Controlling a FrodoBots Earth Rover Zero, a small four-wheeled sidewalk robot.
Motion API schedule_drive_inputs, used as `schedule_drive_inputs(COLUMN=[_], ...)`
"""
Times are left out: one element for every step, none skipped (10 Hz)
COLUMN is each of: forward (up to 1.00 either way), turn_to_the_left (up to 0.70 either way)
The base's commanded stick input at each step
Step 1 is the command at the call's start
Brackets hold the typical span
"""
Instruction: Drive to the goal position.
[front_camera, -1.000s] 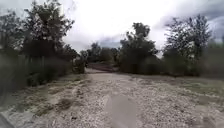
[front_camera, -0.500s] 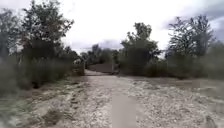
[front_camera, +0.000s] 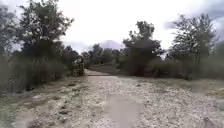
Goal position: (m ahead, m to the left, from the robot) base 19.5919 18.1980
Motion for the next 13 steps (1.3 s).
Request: schedule_drive_inputs(forward=[0.7,0.7,0.7,0.7,0.7,0.7,0.7,0.7,0.7,0.7,0.7,0.7,0.7], turn_to_the_left=[-0.35,-0.35,-0.25,-0.12,-0.04,0.0,0.0,0.0,0.0,0.0,0.0,0.0,0.0])
